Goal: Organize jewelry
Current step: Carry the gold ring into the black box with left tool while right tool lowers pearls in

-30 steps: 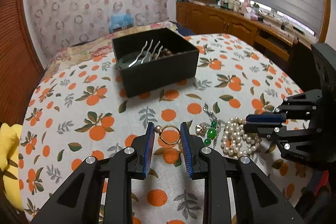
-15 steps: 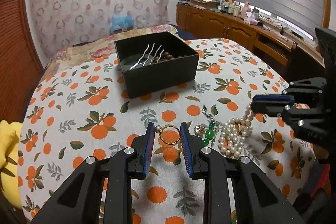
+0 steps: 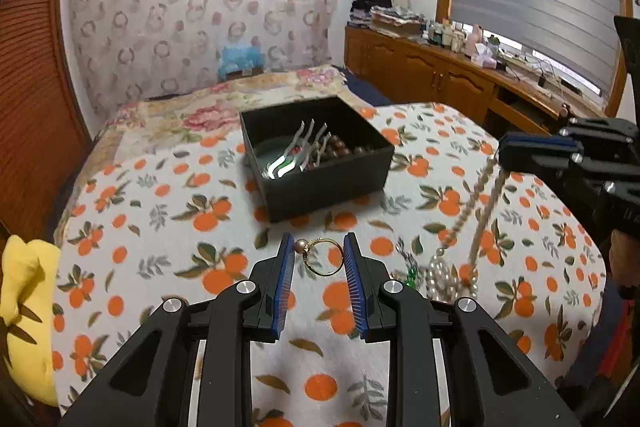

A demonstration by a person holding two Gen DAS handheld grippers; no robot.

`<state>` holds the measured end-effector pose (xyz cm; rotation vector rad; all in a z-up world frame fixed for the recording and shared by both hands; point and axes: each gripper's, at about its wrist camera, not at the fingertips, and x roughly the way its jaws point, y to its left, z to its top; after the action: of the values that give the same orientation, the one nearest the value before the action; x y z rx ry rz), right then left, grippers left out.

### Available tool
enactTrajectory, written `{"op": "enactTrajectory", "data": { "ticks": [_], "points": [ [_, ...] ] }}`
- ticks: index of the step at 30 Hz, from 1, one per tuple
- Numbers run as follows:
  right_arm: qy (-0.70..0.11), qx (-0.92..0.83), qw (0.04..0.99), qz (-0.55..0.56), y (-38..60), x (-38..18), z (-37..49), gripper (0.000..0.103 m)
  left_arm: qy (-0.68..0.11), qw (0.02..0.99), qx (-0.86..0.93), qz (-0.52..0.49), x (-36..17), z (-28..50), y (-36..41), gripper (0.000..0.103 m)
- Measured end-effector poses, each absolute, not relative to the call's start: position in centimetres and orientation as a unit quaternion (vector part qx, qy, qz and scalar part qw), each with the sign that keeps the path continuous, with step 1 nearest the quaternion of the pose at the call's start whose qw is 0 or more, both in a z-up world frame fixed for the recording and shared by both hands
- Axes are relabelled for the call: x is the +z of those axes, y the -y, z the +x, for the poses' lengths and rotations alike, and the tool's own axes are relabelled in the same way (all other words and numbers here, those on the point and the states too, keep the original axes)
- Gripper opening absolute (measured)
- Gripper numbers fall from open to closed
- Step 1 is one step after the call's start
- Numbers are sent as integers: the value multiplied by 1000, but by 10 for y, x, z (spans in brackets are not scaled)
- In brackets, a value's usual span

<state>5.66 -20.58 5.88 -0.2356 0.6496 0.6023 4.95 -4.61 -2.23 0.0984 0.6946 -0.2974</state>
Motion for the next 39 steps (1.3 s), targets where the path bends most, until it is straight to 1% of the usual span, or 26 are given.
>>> {"op": "enactTrajectory", "data": {
  "ticks": [15, 26, 32, 39],
  "points": [
    [-237, 279, 921, -129, 195, 137, 91, 9, -309, 940, -133, 46, 5, 78, 38, 24],
    [-215, 260, 930, -145, 182, 179, 130, 9, -302, 944, -128, 46, 16, 101, 35, 24],
    [-214, 254, 932, -144, 177, 186, 153, 9, -303, 943, -126, 47, 16, 113, 35, 24],
    [-231, 235, 933, -147, 168, 180, 187, 9, -308, 942, -126, 53, 13, 122, 41, 24]
  ]
}}
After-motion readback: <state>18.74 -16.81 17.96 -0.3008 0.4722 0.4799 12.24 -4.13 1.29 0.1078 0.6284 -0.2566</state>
